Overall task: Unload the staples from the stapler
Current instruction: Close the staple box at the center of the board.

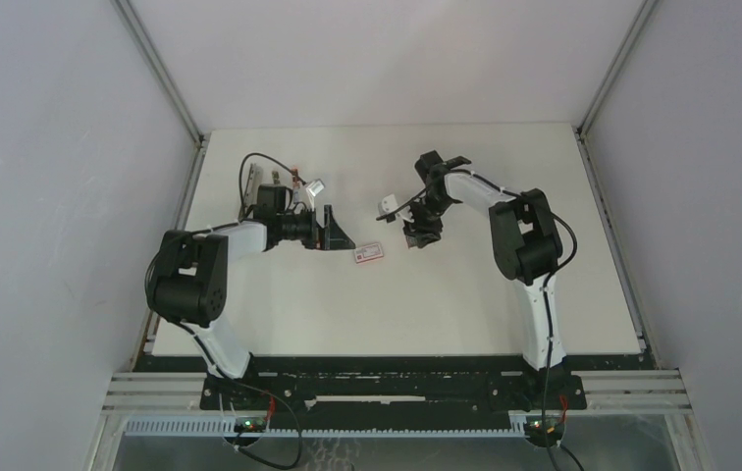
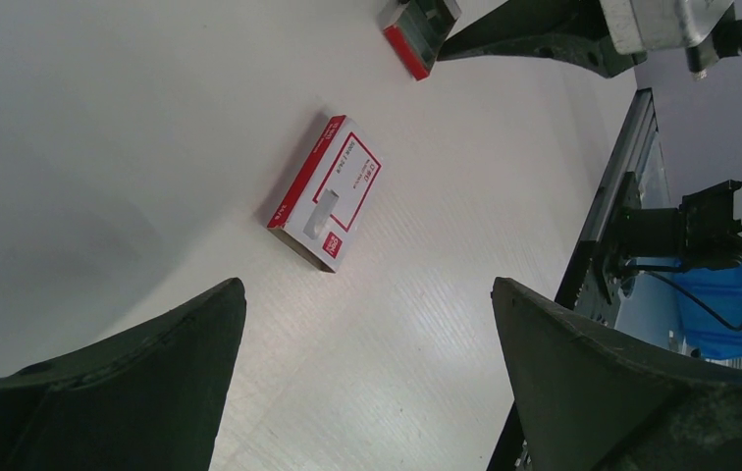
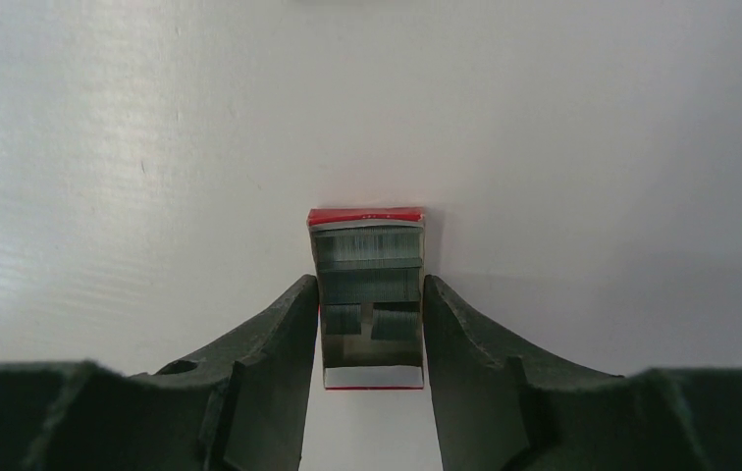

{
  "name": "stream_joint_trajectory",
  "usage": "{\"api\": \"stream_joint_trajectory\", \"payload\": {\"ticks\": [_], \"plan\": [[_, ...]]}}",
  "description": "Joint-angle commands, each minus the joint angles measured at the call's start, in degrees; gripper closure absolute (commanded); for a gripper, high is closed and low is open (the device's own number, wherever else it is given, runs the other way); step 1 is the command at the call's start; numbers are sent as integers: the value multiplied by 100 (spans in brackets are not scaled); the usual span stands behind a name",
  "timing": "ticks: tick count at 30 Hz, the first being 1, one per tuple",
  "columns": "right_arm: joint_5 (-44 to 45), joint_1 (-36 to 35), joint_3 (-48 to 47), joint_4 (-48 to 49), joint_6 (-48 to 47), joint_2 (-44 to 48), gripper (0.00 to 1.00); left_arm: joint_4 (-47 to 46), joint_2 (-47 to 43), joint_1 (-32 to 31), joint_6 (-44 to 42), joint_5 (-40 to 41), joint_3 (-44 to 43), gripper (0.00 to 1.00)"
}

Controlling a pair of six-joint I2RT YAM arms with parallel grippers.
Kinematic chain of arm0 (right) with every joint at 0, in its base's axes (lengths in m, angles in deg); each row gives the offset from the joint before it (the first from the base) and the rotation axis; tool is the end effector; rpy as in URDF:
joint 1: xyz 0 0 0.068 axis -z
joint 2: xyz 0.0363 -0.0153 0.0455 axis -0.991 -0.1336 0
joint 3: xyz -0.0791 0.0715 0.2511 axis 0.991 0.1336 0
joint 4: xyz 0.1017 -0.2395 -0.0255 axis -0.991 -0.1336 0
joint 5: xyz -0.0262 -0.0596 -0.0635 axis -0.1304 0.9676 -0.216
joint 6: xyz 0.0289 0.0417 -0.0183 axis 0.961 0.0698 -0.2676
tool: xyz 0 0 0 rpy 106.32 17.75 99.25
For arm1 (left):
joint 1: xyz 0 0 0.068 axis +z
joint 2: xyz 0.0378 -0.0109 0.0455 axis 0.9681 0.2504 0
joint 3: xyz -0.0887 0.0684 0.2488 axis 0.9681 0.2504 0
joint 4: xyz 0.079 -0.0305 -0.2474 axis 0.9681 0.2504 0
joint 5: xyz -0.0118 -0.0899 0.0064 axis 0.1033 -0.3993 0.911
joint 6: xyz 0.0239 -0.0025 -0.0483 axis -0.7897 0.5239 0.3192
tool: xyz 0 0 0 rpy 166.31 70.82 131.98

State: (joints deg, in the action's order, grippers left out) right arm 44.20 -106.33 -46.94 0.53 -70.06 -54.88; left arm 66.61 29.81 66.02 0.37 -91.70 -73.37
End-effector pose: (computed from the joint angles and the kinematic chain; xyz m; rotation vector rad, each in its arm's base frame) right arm 0.3882 0.1922 0.1602 -2.1379 1.7652 0.6132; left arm 0.3286 -0.0835 0.1576 0.3941 2.2902 -1.2671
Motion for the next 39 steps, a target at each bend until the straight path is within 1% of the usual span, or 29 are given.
{"api": "stream_joint_trajectory", "payload": {"ticks": [1, 4, 9, 12, 19, 33, 39], "plan": [[-85, -187, 222, 574, 762, 469, 57, -425, 14, -30, 263, -292, 173, 0], [73, -295, 427, 972, 1088, 553, 57, -472, 35, -34, 324, -300, 208, 0], [242, -427, 623, 1318, 1413, 658, 57, -535, 69, -32, 371, -318, 244, 0], [165, -465, 640, 1332, 1495, 701, 57, -566, 104, -31, 413, -360, 251, 0], [365, -654, 676, 1413, 1601, 714, 56, -671, 234, -31, 540, -420, 267, 0], [335, -819, 614, 1450, 1723, 686, 56, -1061, 482, -140, 809, -523, 269, 0], [366, -911, 550, 1452, 1770, 684, 56, -1062, 517, -194, 837, -541, 248, 0]]}}
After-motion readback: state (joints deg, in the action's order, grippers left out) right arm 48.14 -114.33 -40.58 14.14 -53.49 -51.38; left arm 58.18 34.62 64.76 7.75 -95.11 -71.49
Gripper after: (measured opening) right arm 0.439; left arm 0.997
